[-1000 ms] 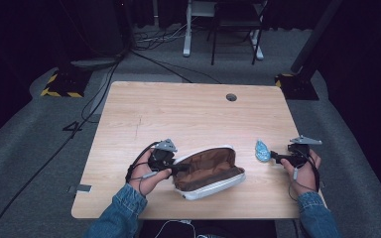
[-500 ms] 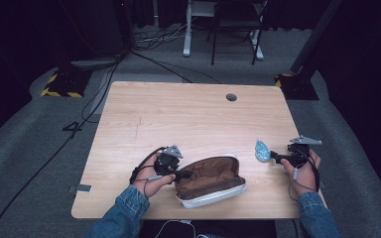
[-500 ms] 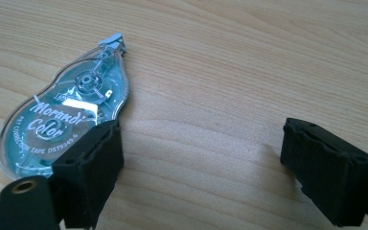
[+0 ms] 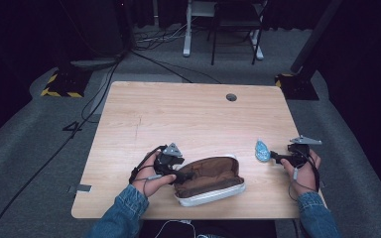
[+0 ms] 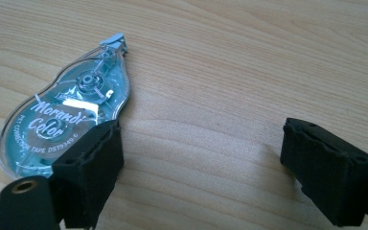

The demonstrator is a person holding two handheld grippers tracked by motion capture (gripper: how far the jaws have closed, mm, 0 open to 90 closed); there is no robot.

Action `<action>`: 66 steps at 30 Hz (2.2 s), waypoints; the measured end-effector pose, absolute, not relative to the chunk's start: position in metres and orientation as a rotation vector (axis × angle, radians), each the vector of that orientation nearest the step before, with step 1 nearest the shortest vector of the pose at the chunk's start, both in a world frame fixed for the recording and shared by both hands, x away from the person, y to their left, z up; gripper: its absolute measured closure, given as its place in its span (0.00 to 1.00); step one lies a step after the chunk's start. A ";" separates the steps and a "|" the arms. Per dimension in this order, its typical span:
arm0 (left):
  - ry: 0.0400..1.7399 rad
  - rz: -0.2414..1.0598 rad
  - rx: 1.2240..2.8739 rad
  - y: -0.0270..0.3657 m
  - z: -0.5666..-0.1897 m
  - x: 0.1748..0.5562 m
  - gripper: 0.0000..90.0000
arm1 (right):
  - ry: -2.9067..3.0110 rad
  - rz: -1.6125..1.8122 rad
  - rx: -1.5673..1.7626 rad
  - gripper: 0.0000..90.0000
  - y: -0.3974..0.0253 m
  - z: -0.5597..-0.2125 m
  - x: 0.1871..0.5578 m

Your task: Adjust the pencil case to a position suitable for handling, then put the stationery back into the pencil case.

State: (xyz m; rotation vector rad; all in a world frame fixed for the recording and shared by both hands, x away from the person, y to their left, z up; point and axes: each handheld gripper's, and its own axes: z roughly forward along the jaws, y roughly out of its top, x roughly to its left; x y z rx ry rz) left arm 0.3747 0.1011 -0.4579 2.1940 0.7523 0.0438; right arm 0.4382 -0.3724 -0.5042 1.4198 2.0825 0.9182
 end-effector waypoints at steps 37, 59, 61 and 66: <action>0.869 0.332 2.068 0.168 -0.410 0.365 0.25 | 2.121 0.878 1.445 0.32 -0.374 -0.497 0.434; 1.083 0.403 2.109 0.203 -0.428 0.362 0.25 | 2.173 0.821 1.535 0.23 -0.361 -0.456 0.431; 1.104 0.421 2.121 0.205 -0.431 0.361 0.25 | 2.186 0.819 1.527 0.24 -0.355 -0.454 0.431; 1.141 0.441 2.141 0.211 -0.438 0.360 0.24 | 2.217 0.802 1.532 0.27 -0.340 -0.449 0.430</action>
